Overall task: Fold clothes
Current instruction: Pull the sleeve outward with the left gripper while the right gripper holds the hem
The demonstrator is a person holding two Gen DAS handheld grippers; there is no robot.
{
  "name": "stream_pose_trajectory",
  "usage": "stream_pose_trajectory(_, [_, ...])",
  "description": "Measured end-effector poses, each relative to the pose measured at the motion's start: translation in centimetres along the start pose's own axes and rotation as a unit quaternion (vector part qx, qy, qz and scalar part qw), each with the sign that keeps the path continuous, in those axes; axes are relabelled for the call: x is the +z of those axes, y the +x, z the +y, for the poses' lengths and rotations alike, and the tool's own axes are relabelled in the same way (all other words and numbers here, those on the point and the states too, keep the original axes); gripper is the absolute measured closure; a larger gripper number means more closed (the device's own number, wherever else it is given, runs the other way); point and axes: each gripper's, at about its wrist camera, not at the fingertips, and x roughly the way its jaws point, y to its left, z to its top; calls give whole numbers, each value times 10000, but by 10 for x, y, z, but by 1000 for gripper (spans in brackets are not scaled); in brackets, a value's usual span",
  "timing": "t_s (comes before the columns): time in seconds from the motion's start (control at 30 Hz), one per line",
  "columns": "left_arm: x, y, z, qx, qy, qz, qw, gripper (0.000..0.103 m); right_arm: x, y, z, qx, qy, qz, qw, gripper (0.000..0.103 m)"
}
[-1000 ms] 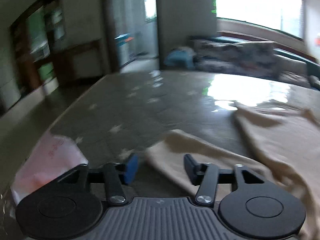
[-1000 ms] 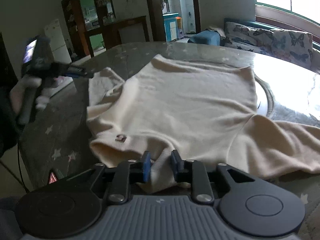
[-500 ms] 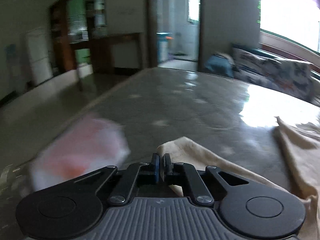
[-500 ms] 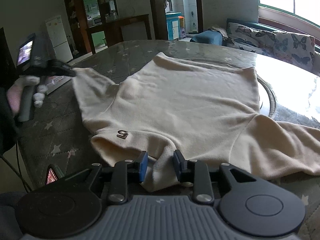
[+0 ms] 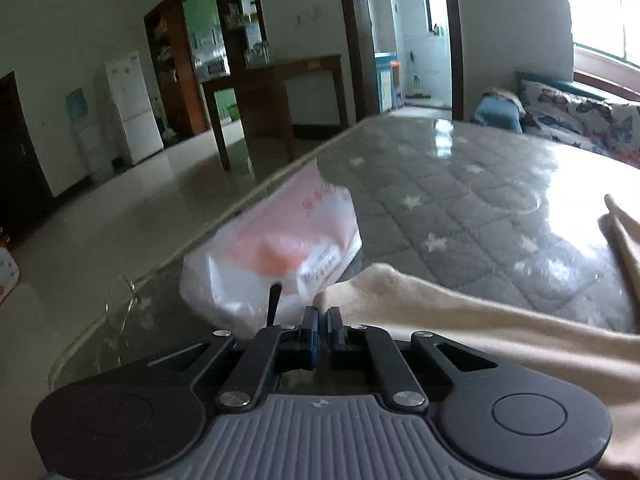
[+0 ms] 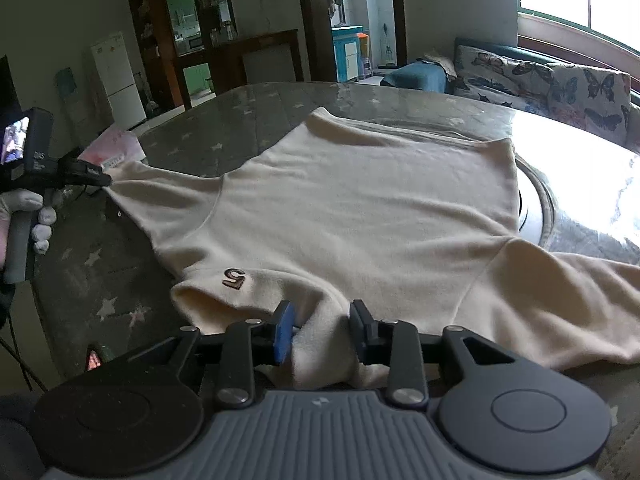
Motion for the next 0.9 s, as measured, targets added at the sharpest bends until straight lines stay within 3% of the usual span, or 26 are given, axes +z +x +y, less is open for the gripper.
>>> stream_pose_trajectory(0.13, [-3,1,-2,47,216,-4,9998,93,-1,-4,-2,14,36,-19,10000,71])
stream_pose_trajectory(0.27, [-1,-7,9,42,129,-21,9999,74,-9,-14,1,31,-35,7,10000,71])
stream_pose_trajectory(0.47, [8,-39,16,11,-46,-391,9992,75,-5,-31,0,78,-22,-177,9998,71])
stream_pose_trajectory(0.53, [11,-54,11,-162,-25,-586,9981,76,0,-31,1,69,-32,-271,9996,71])
stream_pose_trajectory(0.6, [16,-68,1,-656,107,-682,9955,76,3,-24,1,103,-16,-287,9995,71])
stream_pose_trajectory(0.67, [17,-82,-19,-1330,410,-739,9875,76,3,-14,3,102,-12,-226,9997,71])
stream_pose_trajectory(0.73, [15,-94,-45,-1973,845,-805,9734,77,1,-6,6,109,-40,-120,9999,71])
stream_pose_trajectory(0.8, [8,-102,-72,-2603,1307,-759,9536,77,-5,-2,11,127,-80,-49,9999,71])
stream_pose_trajectory(0.9, [-8,-112,-111,-3454,1983,-608,9152,77,-8,-10,14,139,-117,-87,9998,71])
